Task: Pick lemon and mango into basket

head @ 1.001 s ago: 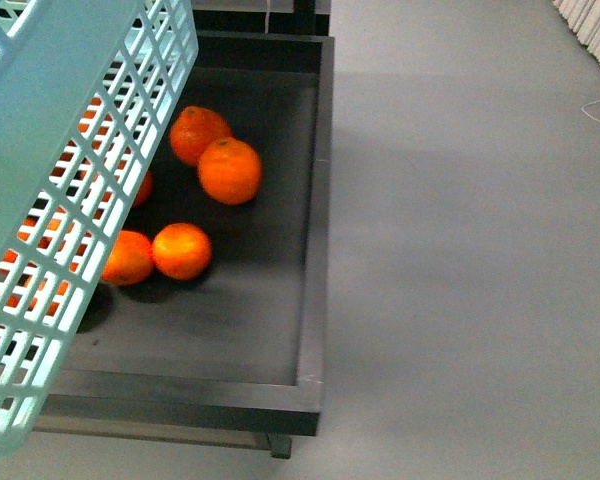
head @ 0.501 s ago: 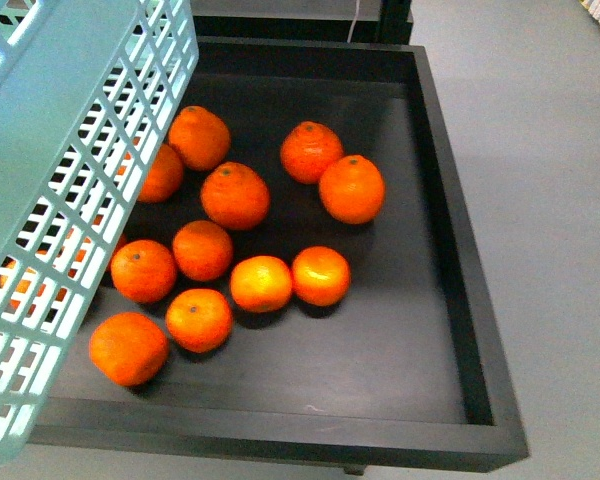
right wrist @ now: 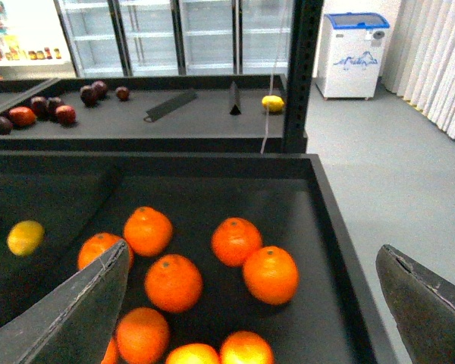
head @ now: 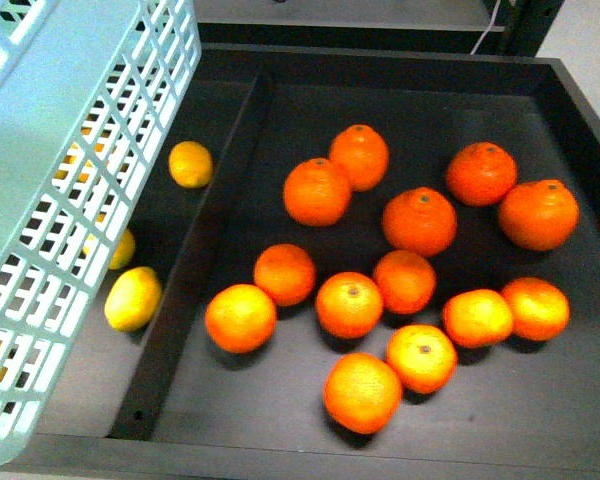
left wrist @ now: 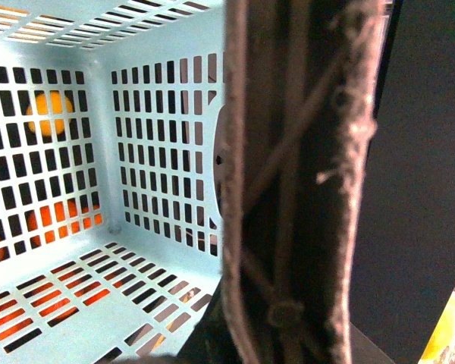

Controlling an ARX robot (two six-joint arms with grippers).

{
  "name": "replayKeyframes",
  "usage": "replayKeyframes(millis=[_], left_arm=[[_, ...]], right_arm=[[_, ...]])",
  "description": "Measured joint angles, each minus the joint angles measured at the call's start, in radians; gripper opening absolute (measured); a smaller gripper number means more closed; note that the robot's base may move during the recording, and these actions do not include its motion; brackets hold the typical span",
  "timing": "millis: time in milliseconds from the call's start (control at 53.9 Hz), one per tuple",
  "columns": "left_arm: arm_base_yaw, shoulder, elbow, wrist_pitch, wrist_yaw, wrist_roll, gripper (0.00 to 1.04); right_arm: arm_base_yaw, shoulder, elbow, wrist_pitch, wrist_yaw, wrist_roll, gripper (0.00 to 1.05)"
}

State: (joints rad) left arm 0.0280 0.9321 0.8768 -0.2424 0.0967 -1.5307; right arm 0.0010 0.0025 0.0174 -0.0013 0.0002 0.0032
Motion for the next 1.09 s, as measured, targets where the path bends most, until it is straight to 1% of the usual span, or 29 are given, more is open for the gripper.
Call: replayKeyframes(millis=[1094], left_arm=[[0.0, 0.002, 0.001, 0.0, -0.001, 0.001, 0.04]], right_arm=[[0.0, 0.0, 0.0, 0.0, 0.0, 0.0, 0.96]])
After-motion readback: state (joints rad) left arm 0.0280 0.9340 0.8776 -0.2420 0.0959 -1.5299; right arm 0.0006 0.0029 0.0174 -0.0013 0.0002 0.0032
